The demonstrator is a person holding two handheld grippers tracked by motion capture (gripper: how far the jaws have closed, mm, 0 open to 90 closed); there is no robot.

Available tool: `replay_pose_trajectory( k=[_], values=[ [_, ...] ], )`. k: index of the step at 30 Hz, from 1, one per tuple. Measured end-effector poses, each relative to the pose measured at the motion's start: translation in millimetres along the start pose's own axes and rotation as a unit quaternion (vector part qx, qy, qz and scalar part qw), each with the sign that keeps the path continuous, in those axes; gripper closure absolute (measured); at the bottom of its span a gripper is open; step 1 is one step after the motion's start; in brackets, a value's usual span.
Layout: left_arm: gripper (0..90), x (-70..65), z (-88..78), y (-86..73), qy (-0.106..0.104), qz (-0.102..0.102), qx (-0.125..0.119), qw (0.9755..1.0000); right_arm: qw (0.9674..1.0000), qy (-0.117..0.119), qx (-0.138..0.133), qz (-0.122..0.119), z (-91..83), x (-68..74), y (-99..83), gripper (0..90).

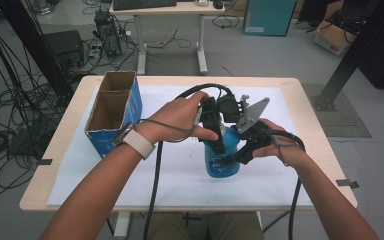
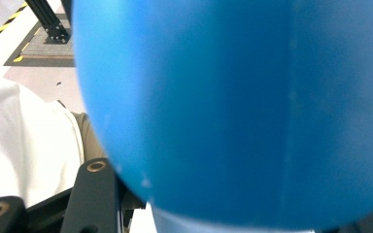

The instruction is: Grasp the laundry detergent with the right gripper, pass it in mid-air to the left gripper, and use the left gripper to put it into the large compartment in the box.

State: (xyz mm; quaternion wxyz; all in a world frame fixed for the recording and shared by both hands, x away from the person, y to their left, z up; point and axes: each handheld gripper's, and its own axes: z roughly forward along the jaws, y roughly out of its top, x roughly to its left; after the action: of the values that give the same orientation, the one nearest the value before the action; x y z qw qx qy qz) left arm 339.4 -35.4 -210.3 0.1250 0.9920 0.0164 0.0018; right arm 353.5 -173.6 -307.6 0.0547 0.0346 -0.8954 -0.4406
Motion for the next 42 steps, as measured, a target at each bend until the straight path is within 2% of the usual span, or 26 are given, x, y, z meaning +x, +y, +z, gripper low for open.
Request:
replay_pose_trajectory(
  k=[5, 17, 20, 21, 24, 32, 33, 34, 35, 36, 37, 38, 39, 40, 42],
  values=[
    [37.3, -0.6, -1.2, -0.2, 0.004, 0.002, -0.001, 1.0000, 1.0000, -0.002, -0.001, -0.002, -0.5, 0.3, 0.9, 42.7],
    [37.4, -1.4, -1.5, 0.0, -0.001, -0.001, -0.004, 1.0000, 1.0000, -0.002, -0.002, -0.003, -0.9, 0.6, 1.5, 42.7],
    [37.4, -1.6, -0.1, 1.9, -0.001, 0.001, 0.004, 1.0000, 1.0000, -0.003, 0.000, -0.003, -0.4, 0.8, 0.6, 42.7],
    [37.4, -1.8, -0.3, 3.0, 0.009, 0.003, 0.006, 0.9999, 1.0000, -0.004, 0.000, -0.008, -0.2, 0.3, 0.0, 42.7],
    [37.5, -0.8, -1.2, 4.3, -0.001, 0.001, 0.005, 1.0000, 1.0000, -0.003, -0.001, -0.002, -1.2, 0.7, -0.4, 42.7],
    [37.5, -0.4, 3.6, 6.1, -0.001, 0.000, 0.013, 0.9999, 0.9998, -0.002, -0.021, -0.003, 2.8, 0.9, -8.3, 40.0],
    [37.5, -0.3, 4.1, 5.9, 0.000, -0.001, 0.013, 0.9999, 0.9999, -0.005, -0.014, 0.009, 3.8, 1.0, -11.8, 33.8],
    [37.5, 0.1, 4.7, 5.0, 0.001, -0.002, 0.015, 0.9999, 0.9999, -0.005, -0.014, 0.009, 3.8, 1.0, -11.8, 33.8],
    [37.5, 0.6, 4.2, 4.5, 0.002, -0.004, 0.017, 0.9998, 0.9989, 0.001, -0.007, 0.046, 3.8, 0.1, -16.4, 23.8],
    [37.5, 1.3, 4.3, 3.3, 0.002, -0.005, 0.013, 0.9999, 0.9985, 0.003, -0.006, 0.054, 3.7, -0.2, -18.7, 18.3],
    [37.5, 1.7, 4.0, 2.1, 0.009, -0.007, 0.015, 0.9998, 0.9984, 0.004, 0.000, 0.056, 2.8, -0.6, -22.2, 17.7],
    [37.5, 2.8, 3.0, 0.9, 0.007, -0.010, 0.015, 0.9998, 0.9982, 0.007, 0.000, 0.060, 1.4, 0.0, -25.6, 14.8],
    [37.5, 4.1, 1.7, -1.3, 0.012, -0.015, 0.018, 0.9997, 0.9969, -0.004, 0.004, 0.079, -2.0, -0.2, -31.9, 6.8],
    [37.4, 4.1, 1.7, -1.3, 0.012, -0.015, 0.018, 0.9997, 0.9969, -0.004, 0.004, 0.079, -2.0, -0.2, -31.9, 6.8],
    [37.5, 5.0, 0.5, -2.8, 0.013, -0.017, 0.019, 0.9996, 0.9941, -0.029, 0.029, 0.101, -11.9, -0.9, -43.2, 5.2]
  ],
)
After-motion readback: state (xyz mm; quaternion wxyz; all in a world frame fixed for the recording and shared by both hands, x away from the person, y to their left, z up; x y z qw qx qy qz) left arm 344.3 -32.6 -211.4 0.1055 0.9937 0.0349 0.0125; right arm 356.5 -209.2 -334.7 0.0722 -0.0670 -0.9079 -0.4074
